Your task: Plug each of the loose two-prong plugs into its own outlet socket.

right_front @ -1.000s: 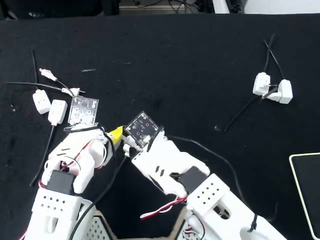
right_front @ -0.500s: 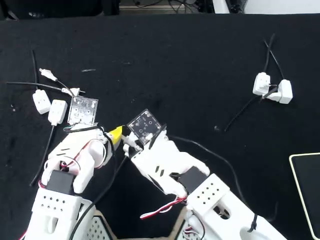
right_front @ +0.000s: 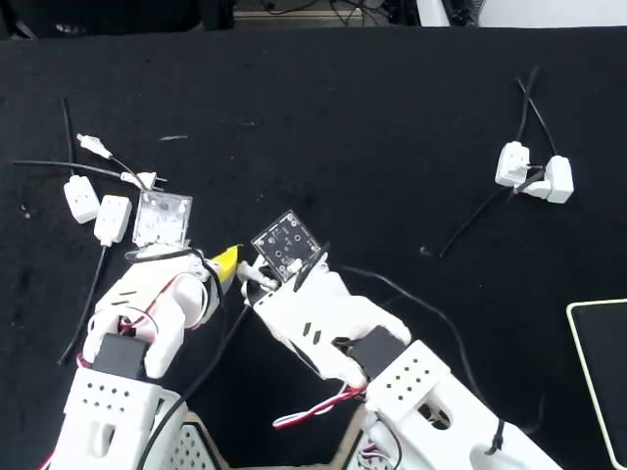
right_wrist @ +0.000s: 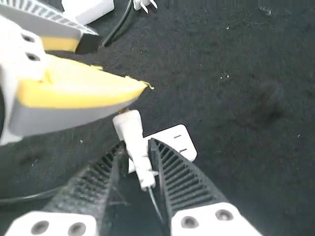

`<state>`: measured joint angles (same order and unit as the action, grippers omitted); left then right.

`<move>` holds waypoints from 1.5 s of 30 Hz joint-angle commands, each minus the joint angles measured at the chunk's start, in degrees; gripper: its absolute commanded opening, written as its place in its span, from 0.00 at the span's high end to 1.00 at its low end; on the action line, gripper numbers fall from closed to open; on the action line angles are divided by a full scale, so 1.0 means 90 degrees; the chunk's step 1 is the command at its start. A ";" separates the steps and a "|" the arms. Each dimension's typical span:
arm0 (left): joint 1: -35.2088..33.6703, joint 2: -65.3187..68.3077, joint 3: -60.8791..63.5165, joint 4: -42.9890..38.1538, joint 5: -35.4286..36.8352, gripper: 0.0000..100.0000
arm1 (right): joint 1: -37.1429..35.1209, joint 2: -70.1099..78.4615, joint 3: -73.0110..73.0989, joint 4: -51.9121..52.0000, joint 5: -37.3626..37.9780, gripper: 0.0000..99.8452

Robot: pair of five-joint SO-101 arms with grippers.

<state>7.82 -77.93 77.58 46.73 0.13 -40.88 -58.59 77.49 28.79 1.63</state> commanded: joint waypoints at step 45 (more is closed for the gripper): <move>0.0024 0.0010 -0.0024 0.0020 -0.0020 0.76 | 0.1241 0.2457 -0.1460 0.1758 0.1299 0.87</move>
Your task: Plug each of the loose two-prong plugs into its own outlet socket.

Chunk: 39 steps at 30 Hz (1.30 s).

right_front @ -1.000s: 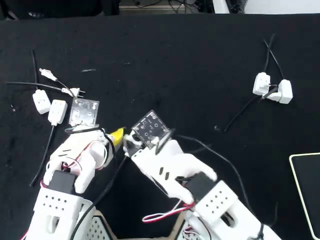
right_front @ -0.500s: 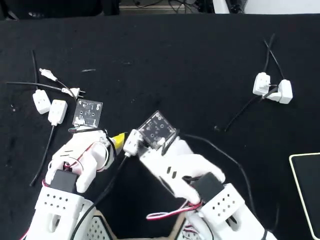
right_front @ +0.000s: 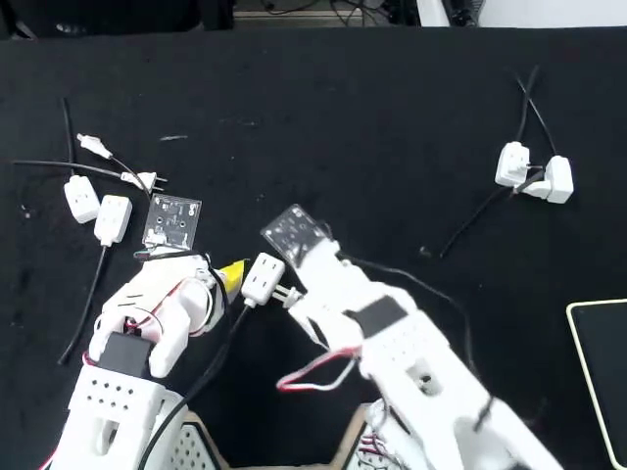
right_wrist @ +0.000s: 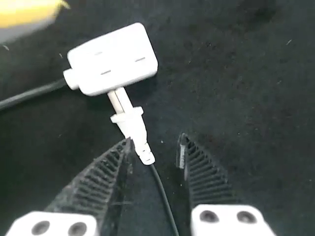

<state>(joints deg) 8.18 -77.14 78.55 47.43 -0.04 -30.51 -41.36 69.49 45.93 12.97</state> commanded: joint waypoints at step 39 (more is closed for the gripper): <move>-0.0024 -0.0107 -0.0132 -0.0049 0.0000 0.76 | -0.0400 0.1304 -0.0767 -0.0391 0.1280 0.87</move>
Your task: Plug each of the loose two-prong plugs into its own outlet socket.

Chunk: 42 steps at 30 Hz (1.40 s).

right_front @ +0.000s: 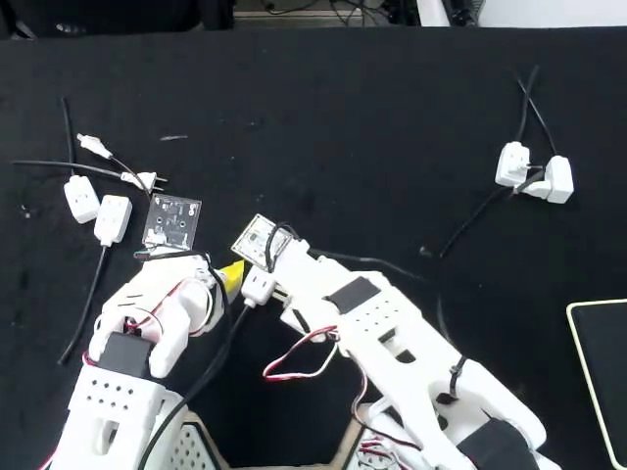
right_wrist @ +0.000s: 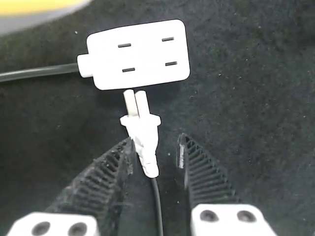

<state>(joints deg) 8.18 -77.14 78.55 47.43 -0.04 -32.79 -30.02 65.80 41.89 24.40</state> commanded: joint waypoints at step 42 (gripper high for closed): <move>0.0005 -0.0137 -0.1079 0.0410 0.0537 0.75 | -0.1074 -0.1343 -0.0767 0.0400 -0.1065 0.99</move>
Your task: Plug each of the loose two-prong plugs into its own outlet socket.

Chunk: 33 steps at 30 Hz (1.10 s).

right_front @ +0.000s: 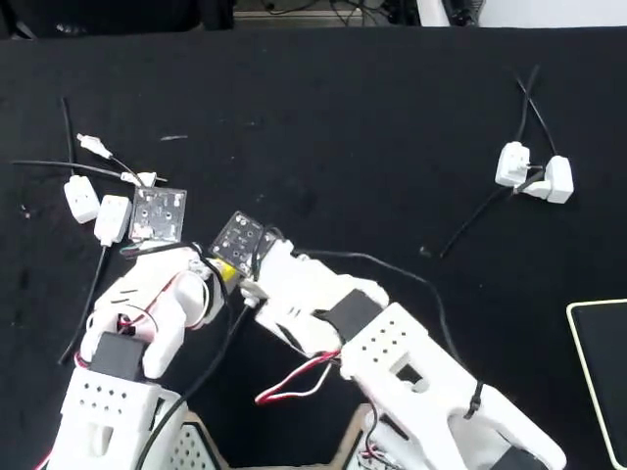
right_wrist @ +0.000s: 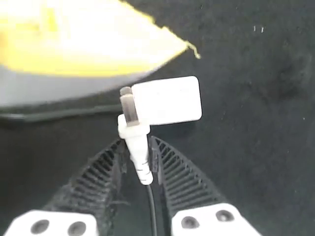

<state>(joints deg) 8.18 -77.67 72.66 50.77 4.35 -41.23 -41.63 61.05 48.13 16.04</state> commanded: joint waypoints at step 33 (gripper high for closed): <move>-0.0015 -0.0078 -0.0005 0.0244 -0.0801 0.75 | -0.0088 0.0015 -0.0620 -0.0332 -0.0147 0.99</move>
<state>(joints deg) 8.00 -77.76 72.22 53.58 0.13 -41.67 -41.54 59.03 46.20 15.08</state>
